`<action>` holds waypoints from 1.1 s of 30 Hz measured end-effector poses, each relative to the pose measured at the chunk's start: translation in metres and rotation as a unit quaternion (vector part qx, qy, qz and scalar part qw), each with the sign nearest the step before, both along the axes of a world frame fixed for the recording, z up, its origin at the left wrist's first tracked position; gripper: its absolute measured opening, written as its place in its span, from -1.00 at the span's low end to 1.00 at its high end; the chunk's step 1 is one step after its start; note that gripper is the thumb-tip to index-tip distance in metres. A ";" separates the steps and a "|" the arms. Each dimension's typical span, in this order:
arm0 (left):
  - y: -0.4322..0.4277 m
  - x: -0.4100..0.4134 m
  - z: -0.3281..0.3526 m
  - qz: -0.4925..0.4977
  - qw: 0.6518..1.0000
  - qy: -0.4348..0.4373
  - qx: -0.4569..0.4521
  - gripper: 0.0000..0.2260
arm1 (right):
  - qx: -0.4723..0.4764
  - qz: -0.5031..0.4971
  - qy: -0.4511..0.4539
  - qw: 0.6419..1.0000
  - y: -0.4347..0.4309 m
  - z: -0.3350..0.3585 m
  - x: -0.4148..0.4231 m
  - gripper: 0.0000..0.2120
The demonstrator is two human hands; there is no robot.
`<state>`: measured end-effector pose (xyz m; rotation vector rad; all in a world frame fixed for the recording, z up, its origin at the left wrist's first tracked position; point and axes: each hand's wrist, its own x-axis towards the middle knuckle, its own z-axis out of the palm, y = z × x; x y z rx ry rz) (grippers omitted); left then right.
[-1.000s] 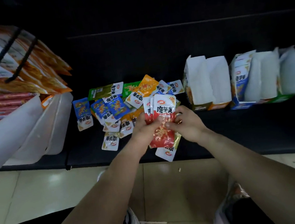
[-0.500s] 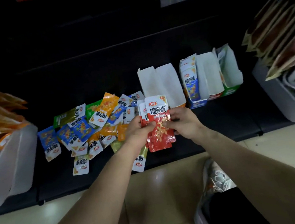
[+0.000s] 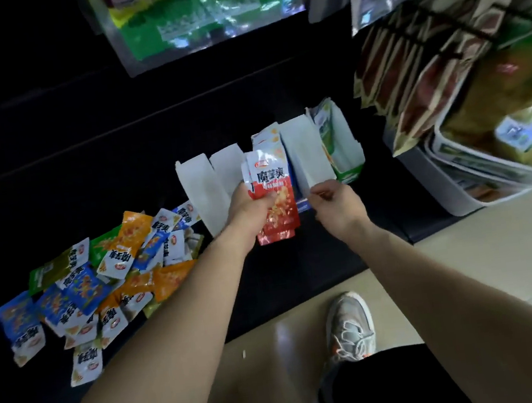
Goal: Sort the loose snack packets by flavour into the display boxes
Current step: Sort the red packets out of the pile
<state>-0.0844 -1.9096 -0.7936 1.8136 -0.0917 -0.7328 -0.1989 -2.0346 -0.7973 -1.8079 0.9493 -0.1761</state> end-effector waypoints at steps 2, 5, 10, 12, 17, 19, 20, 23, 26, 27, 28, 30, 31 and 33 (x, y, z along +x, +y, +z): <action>-0.039 0.011 0.001 0.002 1.000 0.009 -0.003 -0.71 | -0.008 -0.014 0.018 1.000 -0.024 -0.004 -0.009 -0.91; -0.095 0.024 0.001 0.009 1.000 -0.008 -0.005 -0.70 | -0.005 -0.034 0.043 0.998 -0.048 -0.015 -0.020 -0.86; -0.143 0.036 -0.012 0.040 0.998 -0.051 0.000 -0.66 | 0.027 -0.070 0.037 0.996 -0.056 -0.031 -0.017 -0.80; -0.150 0.039 -0.017 0.039 0.997 -0.068 0.001 -0.61 | 0.039 -0.076 0.029 0.996 -0.057 -0.034 -0.010 -0.80; -0.154 0.050 -0.028 0.028 0.989 -0.139 0.036 -0.63 | 0.044 -0.081 0.019 0.996 -0.058 -0.039 0.001 -0.79; -0.152 0.052 -0.030 0.001 0.980 -0.187 0.063 -0.63 | 0.049 -0.089 0.015 0.995 -0.061 -0.044 0.002 -0.78; -0.152 0.053 -0.032 -0.016 0.975 -0.210 0.073 -0.62 | 0.054 -0.094 0.012 0.994 -0.062 -0.046 0.002 -0.78; -0.154 0.054 -0.036 -0.053 0.964 -0.244 0.095 -0.59 | 0.060 -0.102 0.020 0.993 -0.065 -0.055 0.000 -0.80; -0.157 0.054 -0.038 -0.060 0.959 -0.259 0.101 -0.57 | 0.062 -0.102 0.027 0.992 -0.067 -0.062 -0.004 -0.87; -0.158 0.054 -0.038 -0.054 0.957 -0.265 0.103 -0.56 | 0.062 -0.104 0.030 0.992 -0.068 -0.063 -0.005 -0.89; -0.159 0.055 -0.037 -0.047 0.956 -0.271 0.102 -0.56 | 0.062 -0.105 0.032 0.992 -0.068 -0.064 -0.005 -0.90; -0.160 0.056 -0.036 -0.034 0.955 -0.278 0.096 -0.58 | 0.065 -0.106 0.033 0.992 -0.068 -0.064 -0.005 -0.90; -0.160 0.057 -0.036 -0.035 0.955 -0.279 0.096 -0.58 | 0.065 -0.105 0.034 0.992 -0.068 -0.064 -0.005 -0.90; -0.158 0.057 -0.038 -0.058 0.949 -0.290 0.109 -0.56 | 0.063 -0.098 0.036 0.993 -0.067 -0.064 -0.005 -0.90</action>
